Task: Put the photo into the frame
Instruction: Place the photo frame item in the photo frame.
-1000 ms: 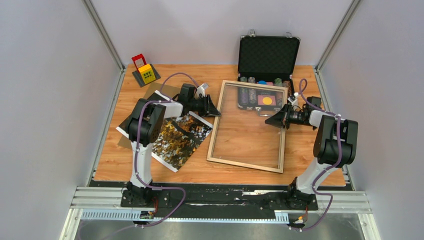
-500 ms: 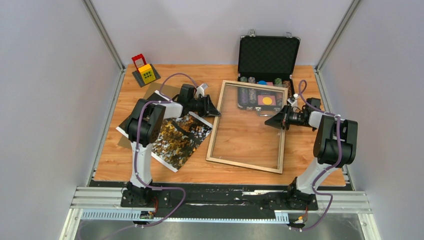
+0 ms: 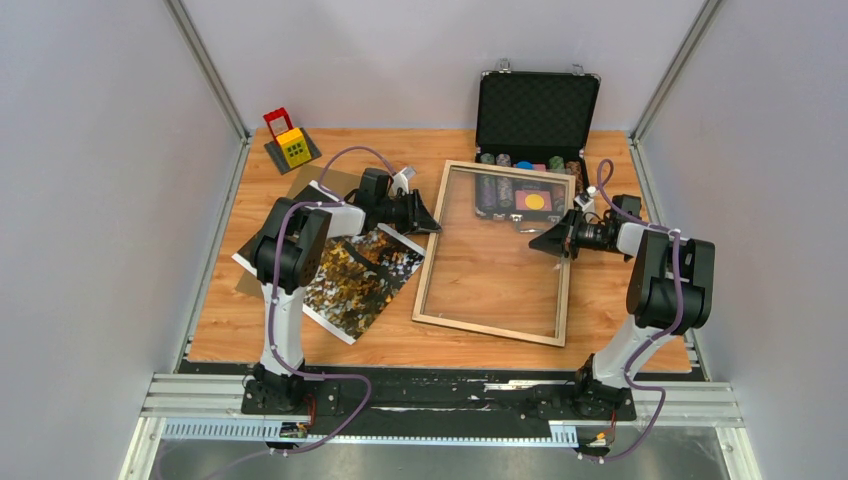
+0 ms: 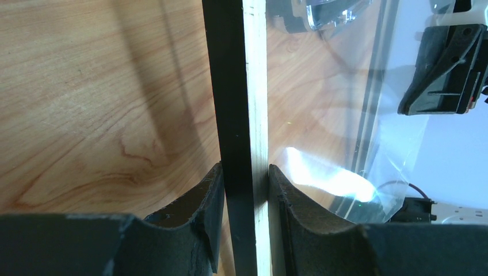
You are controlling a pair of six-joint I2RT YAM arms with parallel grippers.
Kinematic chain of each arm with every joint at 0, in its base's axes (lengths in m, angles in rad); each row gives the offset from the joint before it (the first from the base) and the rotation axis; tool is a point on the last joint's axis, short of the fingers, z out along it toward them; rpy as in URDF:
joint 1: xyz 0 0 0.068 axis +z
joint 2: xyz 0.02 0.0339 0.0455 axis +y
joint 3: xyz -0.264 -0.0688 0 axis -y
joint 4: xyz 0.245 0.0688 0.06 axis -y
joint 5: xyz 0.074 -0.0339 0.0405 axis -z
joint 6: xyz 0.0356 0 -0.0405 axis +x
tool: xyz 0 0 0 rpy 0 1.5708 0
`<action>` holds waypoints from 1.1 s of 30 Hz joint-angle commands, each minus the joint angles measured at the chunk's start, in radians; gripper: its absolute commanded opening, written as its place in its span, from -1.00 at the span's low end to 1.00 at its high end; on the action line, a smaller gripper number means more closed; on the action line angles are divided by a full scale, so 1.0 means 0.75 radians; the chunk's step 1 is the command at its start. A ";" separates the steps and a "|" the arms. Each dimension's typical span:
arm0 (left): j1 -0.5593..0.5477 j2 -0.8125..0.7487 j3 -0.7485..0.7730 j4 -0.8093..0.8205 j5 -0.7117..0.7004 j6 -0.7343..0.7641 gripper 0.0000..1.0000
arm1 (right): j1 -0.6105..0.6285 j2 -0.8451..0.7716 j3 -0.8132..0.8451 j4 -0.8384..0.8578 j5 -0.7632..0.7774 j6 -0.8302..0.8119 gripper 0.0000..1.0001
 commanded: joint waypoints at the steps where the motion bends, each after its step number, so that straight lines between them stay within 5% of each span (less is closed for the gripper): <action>1: -0.020 -0.003 -0.042 -0.032 -0.136 0.033 -0.48 | 0.016 0.015 0.017 0.069 -0.002 0.006 -1.00; 20: -0.022 -0.021 -0.071 -0.017 -0.151 -0.014 -0.52 | 0.025 0.024 0.026 0.069 0.128 -0.063 -1.00; 33: -0.022 -0.034 -0.091 -0.010 -0.165 -0.044 -0.56 | 0.025 0.018 0.030 0.055 0.228 -0.092 -0.63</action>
